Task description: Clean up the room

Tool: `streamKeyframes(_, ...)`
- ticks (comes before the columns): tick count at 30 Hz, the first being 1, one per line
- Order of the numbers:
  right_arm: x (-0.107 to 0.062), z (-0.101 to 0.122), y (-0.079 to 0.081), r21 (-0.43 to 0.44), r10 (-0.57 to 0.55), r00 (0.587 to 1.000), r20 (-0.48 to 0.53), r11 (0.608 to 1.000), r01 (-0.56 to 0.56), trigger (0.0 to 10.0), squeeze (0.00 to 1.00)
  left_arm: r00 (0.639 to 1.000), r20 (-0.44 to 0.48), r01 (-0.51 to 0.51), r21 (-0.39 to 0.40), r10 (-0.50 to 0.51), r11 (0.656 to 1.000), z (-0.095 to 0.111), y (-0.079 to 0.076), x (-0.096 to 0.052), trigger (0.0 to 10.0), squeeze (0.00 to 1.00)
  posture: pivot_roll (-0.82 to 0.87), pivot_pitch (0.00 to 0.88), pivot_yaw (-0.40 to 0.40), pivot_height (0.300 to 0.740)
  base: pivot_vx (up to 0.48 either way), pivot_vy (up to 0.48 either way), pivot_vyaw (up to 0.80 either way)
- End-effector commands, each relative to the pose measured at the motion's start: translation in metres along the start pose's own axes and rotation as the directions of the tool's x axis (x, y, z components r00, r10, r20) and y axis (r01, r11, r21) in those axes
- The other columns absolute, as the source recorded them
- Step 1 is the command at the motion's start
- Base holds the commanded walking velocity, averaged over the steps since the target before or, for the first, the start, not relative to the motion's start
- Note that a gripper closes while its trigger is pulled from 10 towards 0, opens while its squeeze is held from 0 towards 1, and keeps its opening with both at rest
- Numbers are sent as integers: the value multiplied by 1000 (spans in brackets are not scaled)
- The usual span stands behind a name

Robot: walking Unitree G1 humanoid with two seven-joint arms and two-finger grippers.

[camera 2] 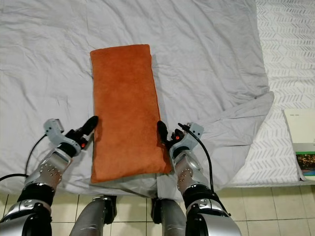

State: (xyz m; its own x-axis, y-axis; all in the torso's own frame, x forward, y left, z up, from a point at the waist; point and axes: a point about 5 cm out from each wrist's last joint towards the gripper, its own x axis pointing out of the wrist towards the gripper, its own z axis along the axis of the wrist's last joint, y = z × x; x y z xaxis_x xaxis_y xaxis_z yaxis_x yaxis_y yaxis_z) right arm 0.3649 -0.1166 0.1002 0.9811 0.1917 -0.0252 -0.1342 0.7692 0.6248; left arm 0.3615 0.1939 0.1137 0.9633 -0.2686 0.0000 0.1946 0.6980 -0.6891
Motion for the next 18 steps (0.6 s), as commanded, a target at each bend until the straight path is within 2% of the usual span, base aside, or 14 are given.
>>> streamKeyframes(1, -6, -1, -10, 84, -47, 999, 23, 995, 45, 10000, 0, 998, -56, 38, -46, -40, 998, -13, -3, -1, 10000, 0, 1, 632, -81, 740, 0, 0, 0)
streamKeyframes(4, -7, 5, -14, 113, -64, 996, 62, 992, 57, 10000, 0, 995, -53, 79, -45, -81, 996, -9, -11, 2, 10000, 0, 0, 630, -79, 740, 0, 0, 0)
streamKeyframes(10, -12, 10, -13, 97, -22, 995, 93, 995, 12, 10000, 0, 987, -72, 141, -52, -145, 989, -7, -19, 1, 10000, 0, -1, 634, -77, 740, 0, 0, 0)
streamKeyframes(12, -13, 6, -9, 89, 20, 998, 61, 996, -26, 10000, 0, 979, -106, 169, -64, -176, 983, -12, -23, 0, 10000, 0, -2, 638, -78, 740, 0, 0, 0)
streamKeyframes(14, -15, -7, -3, 56, 95, 995, -13, 994, -94, 10000, 0, 970, -156, 179, -68, -188, 981, -21, -25, 0, 10000, 0, -1, 641, -77, 740, 0, 0, 0)
streamKeyframes(15, -15, -7, -3, 56, 95, 995, -13, 994, -94, 10000, 0, 970, -156, 179, -68, -188, 981, -21, -25, 0, 10000, 0, -1, 641, -77, 740, 0, 0, 0)
streamKeyframes(18, -18, -25, 7, 31, 180, 978, -107, 984, -178, 10000, 0, 962, -192, 181, -92, -196, 979, -30, -28, 1, 10000, 0, 1, 649, -78, 740, 0, 0, 0)
